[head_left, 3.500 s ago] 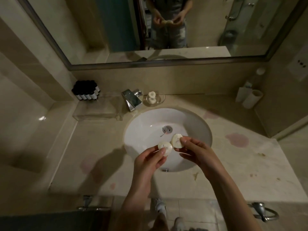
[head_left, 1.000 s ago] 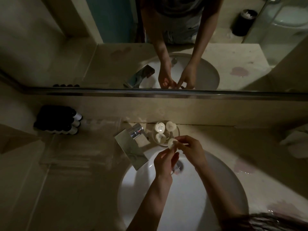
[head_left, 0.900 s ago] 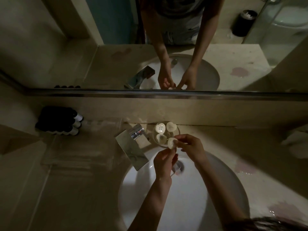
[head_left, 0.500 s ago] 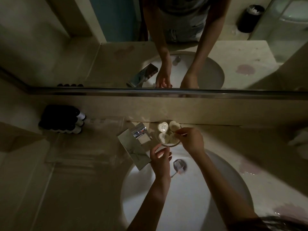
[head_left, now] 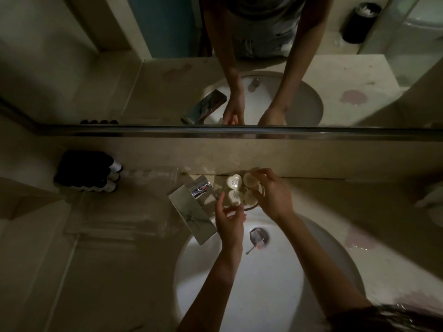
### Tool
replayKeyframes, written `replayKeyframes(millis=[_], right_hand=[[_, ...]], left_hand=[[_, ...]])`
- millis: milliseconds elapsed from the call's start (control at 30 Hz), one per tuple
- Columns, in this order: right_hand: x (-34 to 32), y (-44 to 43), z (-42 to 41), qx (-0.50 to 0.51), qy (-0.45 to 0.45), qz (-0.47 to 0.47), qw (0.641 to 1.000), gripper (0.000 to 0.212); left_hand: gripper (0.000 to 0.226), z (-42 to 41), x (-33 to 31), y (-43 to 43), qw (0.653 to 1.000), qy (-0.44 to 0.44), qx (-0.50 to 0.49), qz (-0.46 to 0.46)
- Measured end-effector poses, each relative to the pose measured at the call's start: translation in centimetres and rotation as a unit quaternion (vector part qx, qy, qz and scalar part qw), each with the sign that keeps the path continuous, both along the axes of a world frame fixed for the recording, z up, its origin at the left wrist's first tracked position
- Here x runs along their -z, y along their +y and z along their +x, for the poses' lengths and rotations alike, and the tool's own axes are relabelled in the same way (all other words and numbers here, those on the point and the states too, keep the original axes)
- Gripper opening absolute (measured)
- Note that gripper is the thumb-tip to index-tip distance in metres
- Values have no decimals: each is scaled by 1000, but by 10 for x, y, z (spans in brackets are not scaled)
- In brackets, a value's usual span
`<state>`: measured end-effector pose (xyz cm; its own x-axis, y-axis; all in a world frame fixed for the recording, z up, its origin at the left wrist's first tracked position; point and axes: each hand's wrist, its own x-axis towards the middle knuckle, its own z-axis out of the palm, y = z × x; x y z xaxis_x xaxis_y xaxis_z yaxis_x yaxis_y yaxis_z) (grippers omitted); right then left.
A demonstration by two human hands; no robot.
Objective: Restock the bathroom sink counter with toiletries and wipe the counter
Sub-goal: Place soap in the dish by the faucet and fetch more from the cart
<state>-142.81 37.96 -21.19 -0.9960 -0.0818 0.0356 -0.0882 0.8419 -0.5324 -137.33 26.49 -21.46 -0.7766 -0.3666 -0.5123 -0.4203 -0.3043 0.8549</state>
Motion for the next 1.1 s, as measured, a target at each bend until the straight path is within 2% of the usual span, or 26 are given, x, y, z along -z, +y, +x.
replayKeyframes(millis=[133,433,867,1100], right_hand=[[-1,0,-4,-39,-24,35,998,41],[2,-1,-3,-24,-23,14,999,36],[-4,2,6,11,-31,-20,999,36],[-26,10,38,35,-15,-85,996,37]], left_hand=[[57,-6,3,-5,998,-2,55,-40],[54,-16,9,-15,989,0,111,-102],[56,-10,10,-13,994,-8,90,-65],[60,22,-16,-7,992,-7,118,-53]])
